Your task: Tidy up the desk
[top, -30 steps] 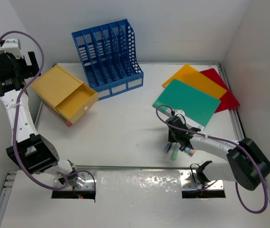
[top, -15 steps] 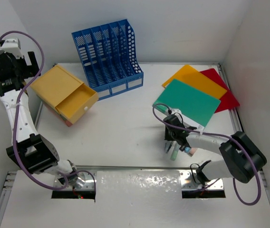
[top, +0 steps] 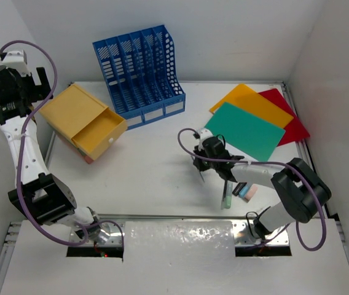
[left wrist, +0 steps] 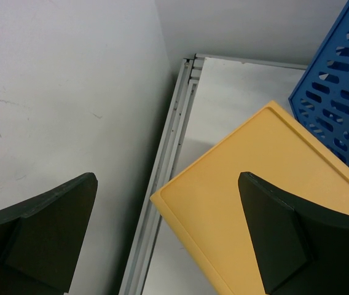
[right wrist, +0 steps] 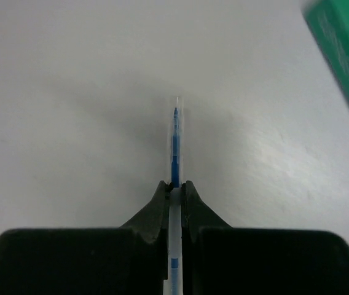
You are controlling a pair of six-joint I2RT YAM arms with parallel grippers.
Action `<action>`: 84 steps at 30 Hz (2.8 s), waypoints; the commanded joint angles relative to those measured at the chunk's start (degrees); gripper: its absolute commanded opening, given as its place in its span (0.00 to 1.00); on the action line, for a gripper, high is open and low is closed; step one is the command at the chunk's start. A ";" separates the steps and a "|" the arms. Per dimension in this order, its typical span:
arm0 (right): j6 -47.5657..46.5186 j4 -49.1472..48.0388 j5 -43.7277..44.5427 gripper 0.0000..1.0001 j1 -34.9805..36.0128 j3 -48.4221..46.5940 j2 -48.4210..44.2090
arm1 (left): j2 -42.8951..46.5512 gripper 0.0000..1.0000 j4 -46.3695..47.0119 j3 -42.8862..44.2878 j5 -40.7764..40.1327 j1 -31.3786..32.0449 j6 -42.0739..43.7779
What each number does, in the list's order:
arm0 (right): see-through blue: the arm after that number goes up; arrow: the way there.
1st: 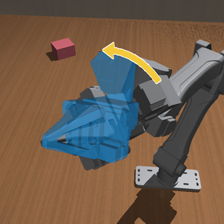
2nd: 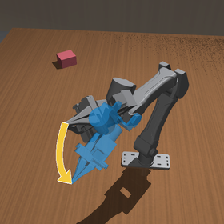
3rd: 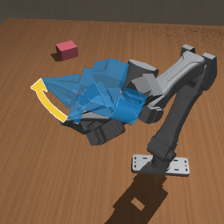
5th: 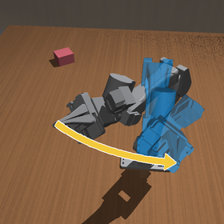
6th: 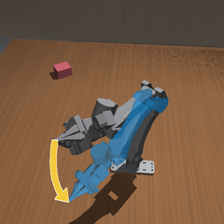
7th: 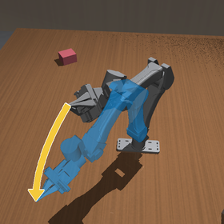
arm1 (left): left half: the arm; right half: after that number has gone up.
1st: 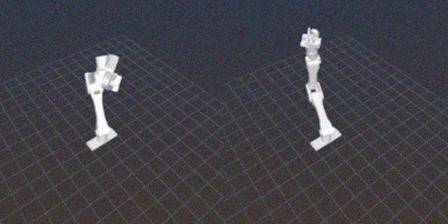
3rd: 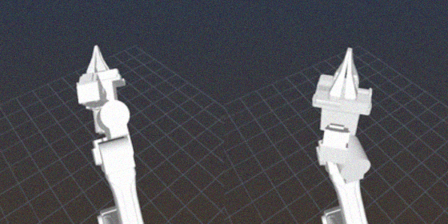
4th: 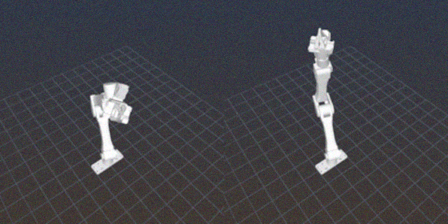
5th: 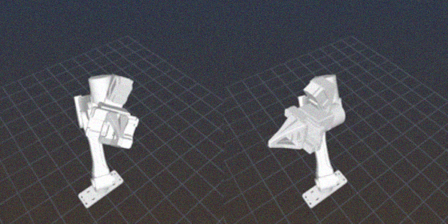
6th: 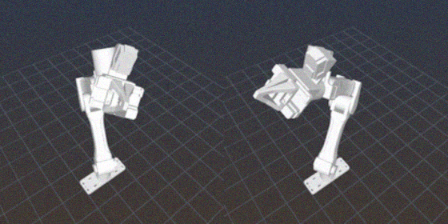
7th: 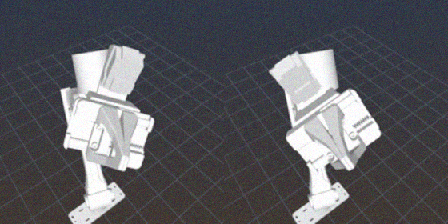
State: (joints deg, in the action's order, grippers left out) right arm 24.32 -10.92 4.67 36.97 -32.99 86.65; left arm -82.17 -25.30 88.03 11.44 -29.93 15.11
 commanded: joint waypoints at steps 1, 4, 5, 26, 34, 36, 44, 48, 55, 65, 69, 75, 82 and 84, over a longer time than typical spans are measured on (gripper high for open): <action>-10.77 -15.24 -9.49 0.00 1.34 -6.46 -3.50 | 0.87 1.00 1.13 1.09 1.12 0.40 -0.08; -19.90 -23.58 -16.52 0.00 4.75 -15.14 -2.64 | 0.52 1.00 0.87 1.09 1.74 0.40 -0.35; -24.01 -25.89 -17.84 0.00 5.91 -16.91 -1.93 | 0.35 1.00 0.78 1.09 1.83 0.40 -0.44; -27.82 -38.67 -34.81 0.00 16.29 -82.58 49.57 | -2.73 0.98 1.04 -5.58 3.32 1.28 2.29; -32.13 -35.67 -33.67 0.00 17.17 -81.01 50.72 | -4.92 0.98 2.54 -8.92 -0.63 1.90 2.64; -33.19 -36.28 -32.80 0.04 17.34 -78.21 49.24 | -5.89 0.97 2.80 -9.45 -0.98 1.81 2.73; -33.90 -40.93 -32.00 0.41 17.43 -71.69 43.43 | -7.04 0.97 3.59 -9.54 -2.74 1.81 2.73; -35.12 -42.26 -29.98 0.44 17.43 -68.44 40.36 | -7.21 0.97 3.59 -9.28 -3.27 1.81 2.82; -29.79 -38.77 -15.69 0.53 17.43 -56.17 26.70 | -7.30 0.97 3.06 -8.66 -3.27 1.81 2.81; -9.61 24.61 18.28 0.68 10.24 -29.56 -0.41 | -6.60 0.97 4.82 -9.45 -2.92 1.72 2.99; -2.26 27.00 16.95 0.59 1.20 -14.05 -10.33 | -6.69 0.97 5.08 -9.28 -2.83 1.72 3.08; 0.29 29.02 16.52 0.45 -2.95 -6.65 -10.99 | -6.69 0.97 5.26 -9.54 -2.30 1.72 3.17; 2.23 27.80 13.53 0.40 -7.09 -4.80 -6.50 | -6.16 0.97 5.17 -10.07 -1.95 1.72 3.34; 2.58 27.27 12.22 0.39 -7.09 -4.89 -5.62 | -6.16 0.97 5.26 -10.07 -1.95 1.72 3.34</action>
State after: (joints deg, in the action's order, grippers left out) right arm 24.84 18.39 18.96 29.98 -37.93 79.92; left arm -88.42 -21.10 78.63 9.13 -28.53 17.72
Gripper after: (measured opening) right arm 0.394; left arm 0.975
